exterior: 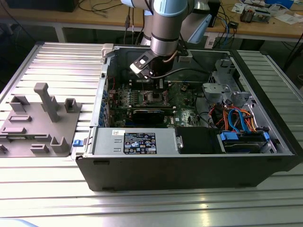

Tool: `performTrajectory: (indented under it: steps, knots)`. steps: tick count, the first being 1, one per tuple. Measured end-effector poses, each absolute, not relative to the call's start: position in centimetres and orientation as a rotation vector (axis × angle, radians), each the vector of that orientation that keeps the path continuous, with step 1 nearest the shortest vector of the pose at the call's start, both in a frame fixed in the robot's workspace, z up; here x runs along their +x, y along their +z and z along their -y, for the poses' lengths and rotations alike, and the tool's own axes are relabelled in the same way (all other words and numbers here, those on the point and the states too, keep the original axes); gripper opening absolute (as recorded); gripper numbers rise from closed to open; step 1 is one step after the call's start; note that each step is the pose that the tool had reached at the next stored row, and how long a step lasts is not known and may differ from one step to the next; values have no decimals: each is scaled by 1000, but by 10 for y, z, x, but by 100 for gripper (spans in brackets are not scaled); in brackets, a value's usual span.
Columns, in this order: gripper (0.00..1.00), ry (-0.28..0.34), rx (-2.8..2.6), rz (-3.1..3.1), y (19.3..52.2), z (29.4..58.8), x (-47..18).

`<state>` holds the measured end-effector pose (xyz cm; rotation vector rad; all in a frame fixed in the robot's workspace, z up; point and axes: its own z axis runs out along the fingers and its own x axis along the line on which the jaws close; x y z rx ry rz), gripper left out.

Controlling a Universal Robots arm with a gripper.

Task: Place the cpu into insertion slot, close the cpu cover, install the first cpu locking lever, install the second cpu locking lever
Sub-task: 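Place the cpu into insertion slot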

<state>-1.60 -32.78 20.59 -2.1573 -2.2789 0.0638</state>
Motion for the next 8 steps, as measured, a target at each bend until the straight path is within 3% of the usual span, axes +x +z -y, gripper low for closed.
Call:
performTrajectory:
  steps: [8]
  knots:
    - [11, 65, -2158, 2279, 224, 328, -16]
